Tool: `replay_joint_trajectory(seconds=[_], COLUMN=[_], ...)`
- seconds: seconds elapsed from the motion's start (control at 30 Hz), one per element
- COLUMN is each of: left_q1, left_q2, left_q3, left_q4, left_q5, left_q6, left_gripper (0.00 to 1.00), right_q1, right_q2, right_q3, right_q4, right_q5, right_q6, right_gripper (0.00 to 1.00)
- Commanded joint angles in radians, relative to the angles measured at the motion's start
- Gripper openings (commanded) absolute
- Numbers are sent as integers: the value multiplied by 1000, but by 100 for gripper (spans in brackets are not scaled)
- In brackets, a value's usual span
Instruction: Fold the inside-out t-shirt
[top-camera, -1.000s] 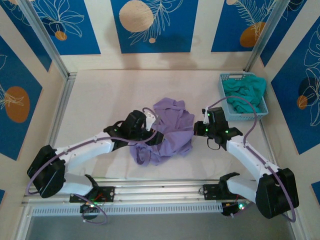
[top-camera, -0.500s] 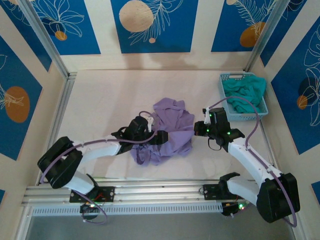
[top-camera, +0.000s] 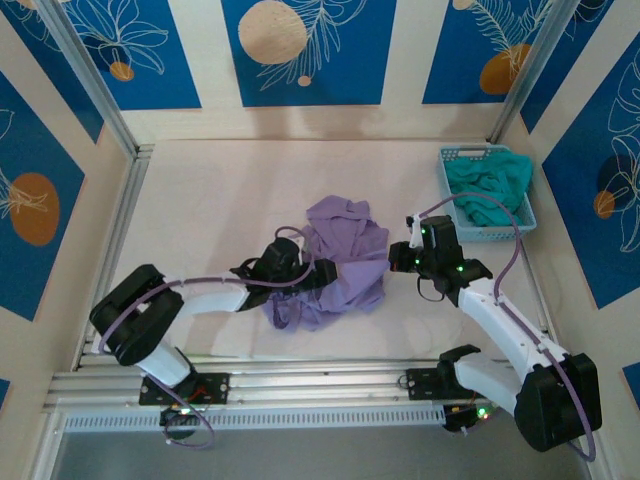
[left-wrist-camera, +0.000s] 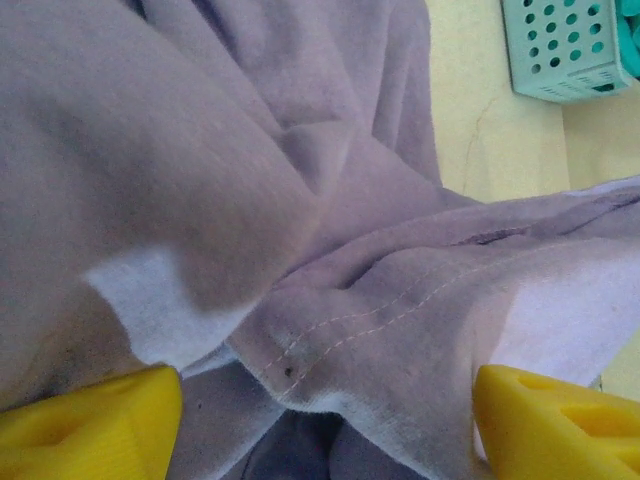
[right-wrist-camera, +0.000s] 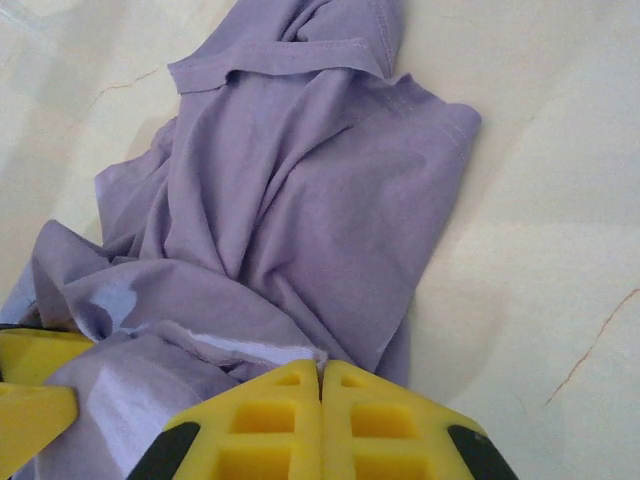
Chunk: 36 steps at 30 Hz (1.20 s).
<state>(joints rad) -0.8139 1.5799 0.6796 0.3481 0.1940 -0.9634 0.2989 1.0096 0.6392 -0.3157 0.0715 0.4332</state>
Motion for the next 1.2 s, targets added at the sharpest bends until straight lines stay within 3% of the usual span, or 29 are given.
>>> replay_joint_trajectory(seconds=[0.0,0.57,0.83,0.97,1.17], left_q1=[-5,-7,-7,-2,4], left_q2=[27,23,15,5,-107], left_q3=[36,75,75,75,57], left_q4=[56,88,100,107,36], left_q5=[28,69,63,63,-38], left_q6=[-23,-28,-12,21,202], left_gripper=[73,47,22,1,0], right_q1=[-6,-6,-7,-6,-6], right_q2=[-21,-66,-79,-101,-120], right_q3=[-12,-27,-30,-46,-56], right_q4=[-17,-34,-34,-12,-36], right_q5=[-15,-27,-33,-51,-56], right_q6=[-17,-11,-10,-10,-13], right_gripper=[0,0,0,0,0])
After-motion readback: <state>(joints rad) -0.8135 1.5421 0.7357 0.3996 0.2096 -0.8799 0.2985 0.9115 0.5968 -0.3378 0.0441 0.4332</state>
